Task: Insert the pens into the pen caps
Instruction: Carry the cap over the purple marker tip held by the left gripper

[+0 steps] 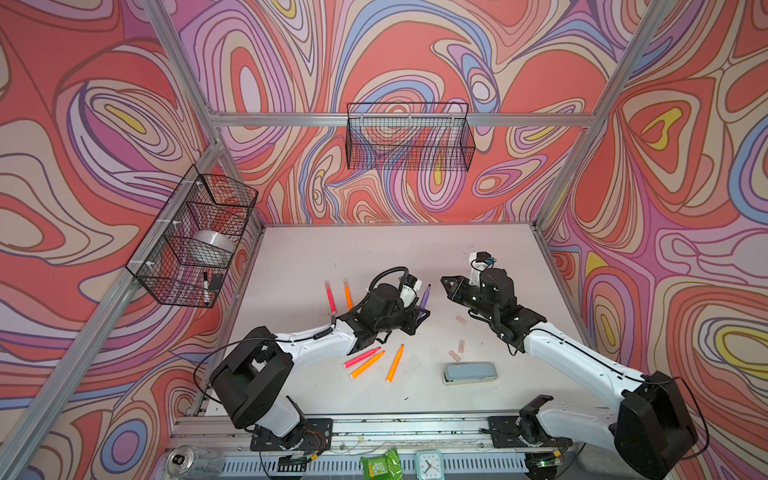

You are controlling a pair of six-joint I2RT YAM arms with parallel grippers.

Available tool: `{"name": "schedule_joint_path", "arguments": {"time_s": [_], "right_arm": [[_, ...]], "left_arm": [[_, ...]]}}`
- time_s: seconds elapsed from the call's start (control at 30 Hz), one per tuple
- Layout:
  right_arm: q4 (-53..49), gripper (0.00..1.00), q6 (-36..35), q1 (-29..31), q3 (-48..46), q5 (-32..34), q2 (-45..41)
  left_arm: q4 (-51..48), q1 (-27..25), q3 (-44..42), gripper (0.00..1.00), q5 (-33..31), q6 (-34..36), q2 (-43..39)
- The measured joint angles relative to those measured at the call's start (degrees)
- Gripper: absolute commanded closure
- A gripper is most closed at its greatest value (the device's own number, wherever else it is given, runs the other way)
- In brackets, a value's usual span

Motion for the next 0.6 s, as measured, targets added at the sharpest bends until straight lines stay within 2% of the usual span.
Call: {"name": "schedule_joint_path", "arguments": {"time_s": [0.6], "right_arm": [[3.0, 1.00, 0.9, -0.3, -0.1, -4.2, 3.1]], "left_arm": [[-5.7, -1.6, 3.2, 1.00, -1.4, 1.8, 2.2]]}}
